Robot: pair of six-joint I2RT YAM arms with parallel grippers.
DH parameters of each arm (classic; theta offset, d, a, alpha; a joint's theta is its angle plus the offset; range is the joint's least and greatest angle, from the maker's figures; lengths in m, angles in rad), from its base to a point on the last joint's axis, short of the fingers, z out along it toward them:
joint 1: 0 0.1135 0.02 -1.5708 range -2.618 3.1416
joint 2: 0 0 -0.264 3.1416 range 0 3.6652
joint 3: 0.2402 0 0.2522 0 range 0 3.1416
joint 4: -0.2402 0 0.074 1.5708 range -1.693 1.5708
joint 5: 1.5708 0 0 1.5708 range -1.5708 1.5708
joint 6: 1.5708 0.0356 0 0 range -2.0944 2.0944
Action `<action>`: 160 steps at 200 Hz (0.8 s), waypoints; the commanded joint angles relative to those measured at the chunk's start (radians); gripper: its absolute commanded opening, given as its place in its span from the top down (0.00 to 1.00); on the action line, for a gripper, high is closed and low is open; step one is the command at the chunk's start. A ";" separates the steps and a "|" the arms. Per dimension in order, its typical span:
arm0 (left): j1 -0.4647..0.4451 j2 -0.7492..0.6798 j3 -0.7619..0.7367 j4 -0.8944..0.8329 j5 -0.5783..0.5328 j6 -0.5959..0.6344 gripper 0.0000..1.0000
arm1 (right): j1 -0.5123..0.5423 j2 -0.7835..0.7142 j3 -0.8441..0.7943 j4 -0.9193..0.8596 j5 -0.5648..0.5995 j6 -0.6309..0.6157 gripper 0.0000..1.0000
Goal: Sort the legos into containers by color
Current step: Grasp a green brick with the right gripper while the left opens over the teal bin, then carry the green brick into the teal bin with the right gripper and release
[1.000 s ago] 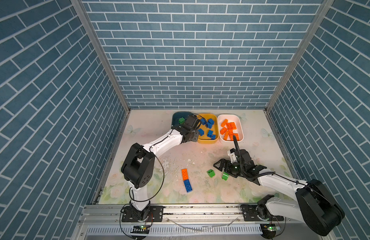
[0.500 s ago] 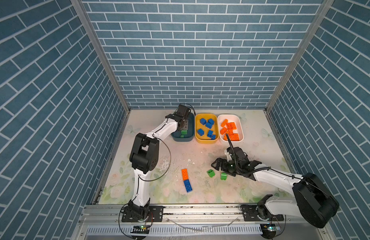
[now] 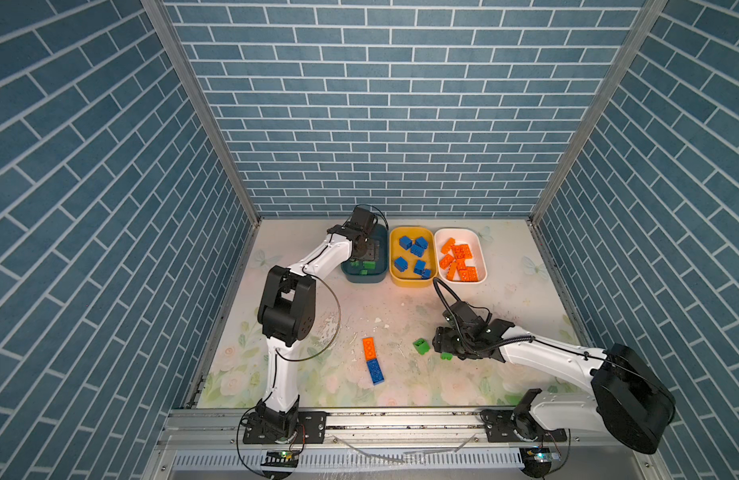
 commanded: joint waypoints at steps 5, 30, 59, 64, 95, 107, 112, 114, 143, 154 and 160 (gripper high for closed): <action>0.000 -0.093 -0.051 0.021 0.040 -0.011 0.05 | 0.051 0.044 0.070 -0.122 0.128 0.033 0.30; 0.000 -0.153 -0.102 0.045 0.058 -0.023 0.01 | 0.086 0.075 0.079 -0.136 0.145 0.041 0.36; 0.000 -0.191 -0.132 0.047 0.096 -0.049 0.01 | 0.111 0.121 0.102 -0.161 0.173 0.037 0.43; -0.001 -0.197 -0.140 0.047 0.100 -0.056 0.01 | 0.115 0.128 0.107 -0.169 0.180 0.037 0.46; 0.001 -0.262 -0.213 0.077 0.122 -0.090 0.01 | 0.134 0.160 0.125 -0.196 0.205 0.032 0.50; 0.001 -0.292 -0.246 0.091 0.145 -0.089 0.01 | 0.137 0.165 0.123 -0.195 0.209 0.031 0.54; 0.000 -0.302 -0.256 0.095 0.154 -0.089 0.01 | 0.139 0.164 0.121 -0.193 0.213 0.032 0.55; 0.001 -0.305 -0.263 0.096 0.158 -0.089 0.01 | 0.139 0.163 0.121 -0.191 0.217 0.032 0.56; 0.001 -0.371 -0.352 0.120 0.176 -0.108 0.01 | 0.142 0.135 0.095 -0.147 0.252 0.010 0.65; 0.004 -0.396 -0.388 0.131 0.169 -0.124 0.01 | 0.142 0.125 0.094 -0.146 0.266 -0.003 0.69; 0.004 -0.409 -0.408 0.141 0.166 -0.133 0.01 | 0.143 0.120 0.095 -0.144 0.274 -0.013 0.70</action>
